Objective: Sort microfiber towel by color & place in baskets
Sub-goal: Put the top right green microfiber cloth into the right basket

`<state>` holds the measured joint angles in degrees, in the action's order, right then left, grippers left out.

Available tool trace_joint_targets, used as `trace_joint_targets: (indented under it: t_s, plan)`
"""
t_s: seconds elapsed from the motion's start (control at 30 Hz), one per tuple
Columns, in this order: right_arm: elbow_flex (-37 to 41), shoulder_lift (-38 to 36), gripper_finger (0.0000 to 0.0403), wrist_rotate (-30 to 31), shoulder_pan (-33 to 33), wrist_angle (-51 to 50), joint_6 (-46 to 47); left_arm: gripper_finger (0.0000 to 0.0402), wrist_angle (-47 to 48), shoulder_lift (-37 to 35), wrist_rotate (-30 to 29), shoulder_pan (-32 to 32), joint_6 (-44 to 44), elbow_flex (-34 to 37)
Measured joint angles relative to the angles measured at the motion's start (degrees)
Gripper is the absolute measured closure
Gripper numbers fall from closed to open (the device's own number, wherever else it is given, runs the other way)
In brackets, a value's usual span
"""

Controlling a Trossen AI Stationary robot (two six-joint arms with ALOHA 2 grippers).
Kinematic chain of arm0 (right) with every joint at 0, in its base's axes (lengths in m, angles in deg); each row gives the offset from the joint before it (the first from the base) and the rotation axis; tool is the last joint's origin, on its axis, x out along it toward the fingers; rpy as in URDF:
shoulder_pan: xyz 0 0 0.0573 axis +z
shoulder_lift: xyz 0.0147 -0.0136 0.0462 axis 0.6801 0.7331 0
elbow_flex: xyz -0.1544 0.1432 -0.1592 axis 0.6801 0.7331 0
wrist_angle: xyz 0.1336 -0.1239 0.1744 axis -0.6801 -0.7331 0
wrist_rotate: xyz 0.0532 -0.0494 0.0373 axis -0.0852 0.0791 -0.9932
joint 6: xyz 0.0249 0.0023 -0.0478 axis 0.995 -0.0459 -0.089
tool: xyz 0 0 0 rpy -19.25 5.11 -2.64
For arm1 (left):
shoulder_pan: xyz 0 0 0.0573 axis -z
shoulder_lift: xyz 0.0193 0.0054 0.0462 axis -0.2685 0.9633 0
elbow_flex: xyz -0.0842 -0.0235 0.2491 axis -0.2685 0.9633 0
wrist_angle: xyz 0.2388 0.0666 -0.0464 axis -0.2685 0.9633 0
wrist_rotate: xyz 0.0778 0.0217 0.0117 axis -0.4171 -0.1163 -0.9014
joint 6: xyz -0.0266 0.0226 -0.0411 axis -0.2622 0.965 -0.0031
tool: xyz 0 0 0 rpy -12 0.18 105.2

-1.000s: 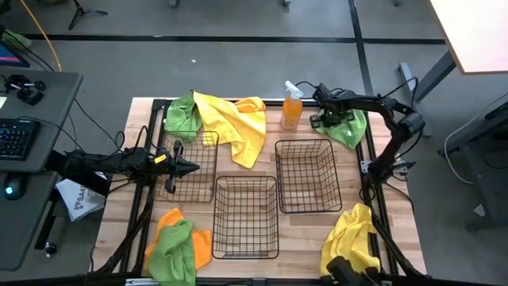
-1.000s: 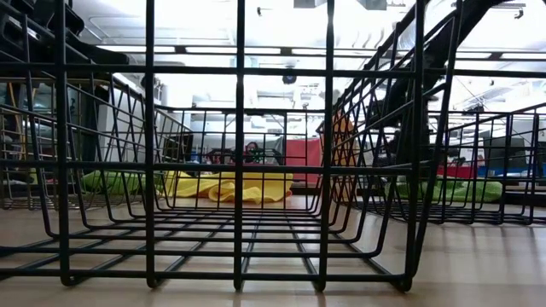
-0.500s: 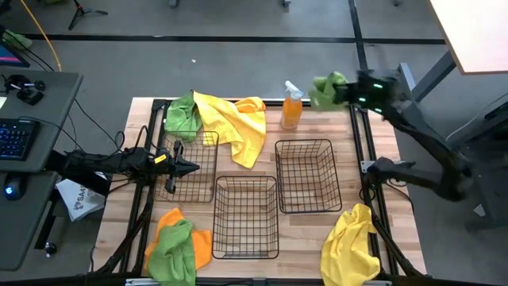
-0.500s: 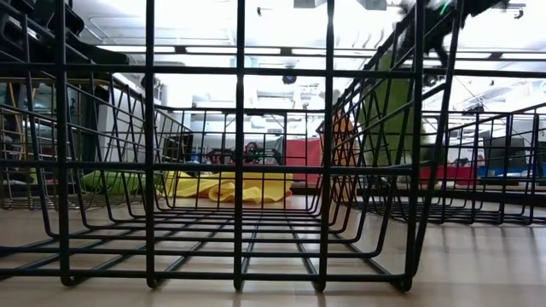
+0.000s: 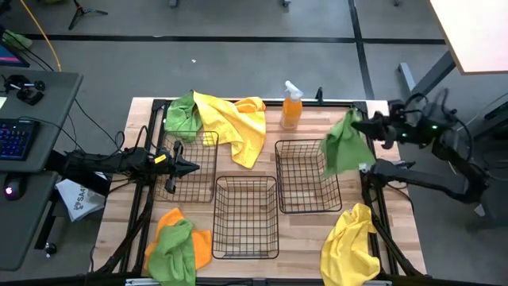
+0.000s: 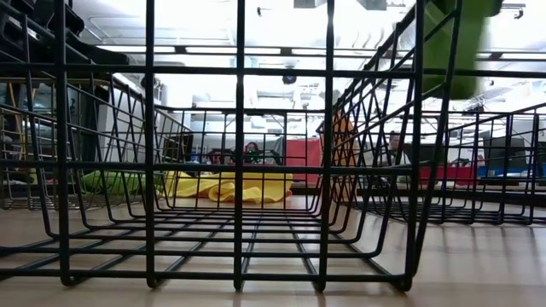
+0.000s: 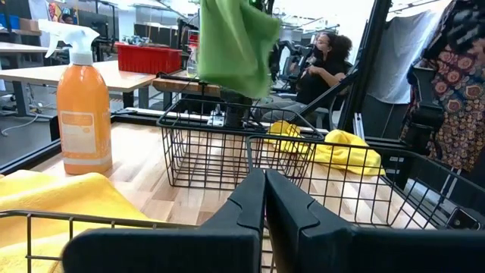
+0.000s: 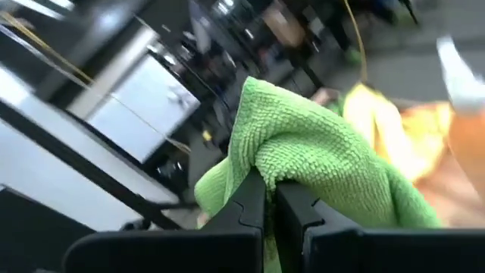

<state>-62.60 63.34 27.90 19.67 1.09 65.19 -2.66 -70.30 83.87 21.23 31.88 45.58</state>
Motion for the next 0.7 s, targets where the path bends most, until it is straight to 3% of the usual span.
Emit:
trace_joint_targets:
  t_s: [0.47, 0.7]
  plan:
    - [0.1, 21.6, 0.0403, -1.4, 15.6, -6.2, -6.5, 0.0401, 0.0, 0.0, 0.0, 0.0, 0.0, 0.0]
    - [0.1, 27.6, 0.0398, -0.5, 20.1, -17.1, 1.0, 0.0401, 0.0, 0.0, 0.0, 0.0, 0.0, 0.0]
